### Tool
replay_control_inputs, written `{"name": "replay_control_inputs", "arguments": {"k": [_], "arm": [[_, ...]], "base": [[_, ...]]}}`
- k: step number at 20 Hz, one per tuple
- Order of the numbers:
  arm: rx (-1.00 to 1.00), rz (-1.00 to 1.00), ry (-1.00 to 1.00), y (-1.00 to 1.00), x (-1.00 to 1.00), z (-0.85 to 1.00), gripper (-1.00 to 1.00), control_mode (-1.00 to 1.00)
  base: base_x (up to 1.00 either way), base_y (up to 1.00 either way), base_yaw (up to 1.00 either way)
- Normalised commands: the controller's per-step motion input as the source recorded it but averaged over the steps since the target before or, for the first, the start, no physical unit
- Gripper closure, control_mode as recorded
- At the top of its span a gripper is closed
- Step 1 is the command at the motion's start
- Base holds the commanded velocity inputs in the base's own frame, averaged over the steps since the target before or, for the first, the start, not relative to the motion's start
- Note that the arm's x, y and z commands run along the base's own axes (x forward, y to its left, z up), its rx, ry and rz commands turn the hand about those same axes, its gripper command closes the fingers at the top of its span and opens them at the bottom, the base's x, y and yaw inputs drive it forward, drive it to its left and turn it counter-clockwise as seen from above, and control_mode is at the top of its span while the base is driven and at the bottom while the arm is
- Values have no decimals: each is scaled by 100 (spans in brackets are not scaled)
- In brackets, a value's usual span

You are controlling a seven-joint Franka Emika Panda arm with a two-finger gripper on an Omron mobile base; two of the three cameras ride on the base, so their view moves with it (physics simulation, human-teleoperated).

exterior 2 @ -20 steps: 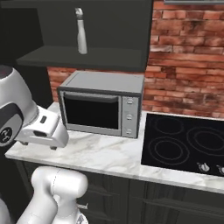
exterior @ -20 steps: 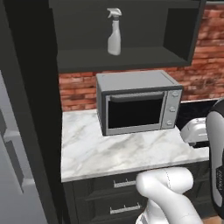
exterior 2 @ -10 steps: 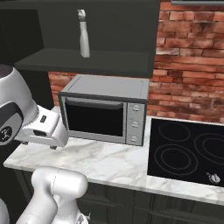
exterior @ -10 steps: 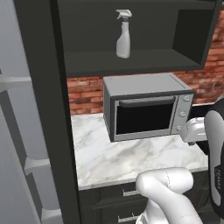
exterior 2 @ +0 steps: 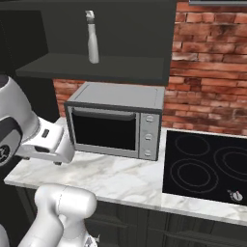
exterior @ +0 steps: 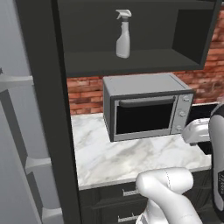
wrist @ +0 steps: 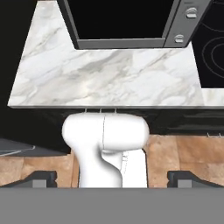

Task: Move the cutting board and knife to the sink. Then move spray from the cabinet to the counter.

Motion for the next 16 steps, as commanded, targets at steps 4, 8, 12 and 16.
{"name": "replay_control_inputs", "arguments": {"k": [4, 8, 12, 16], "arm": [[0, 5, -37, 0, -33, 27, -100, -100], [0, 10, -48, 5, -40, 47, -100, -100], [0, 8, -51, 28, -13, 71, -100, -100], [-1, 8, -49, 34, -1, 97, -100, -100]], "base": [[0, 0, 0], [0, 0, 0], [0, 0, 0], [0, 0, 0]]}}
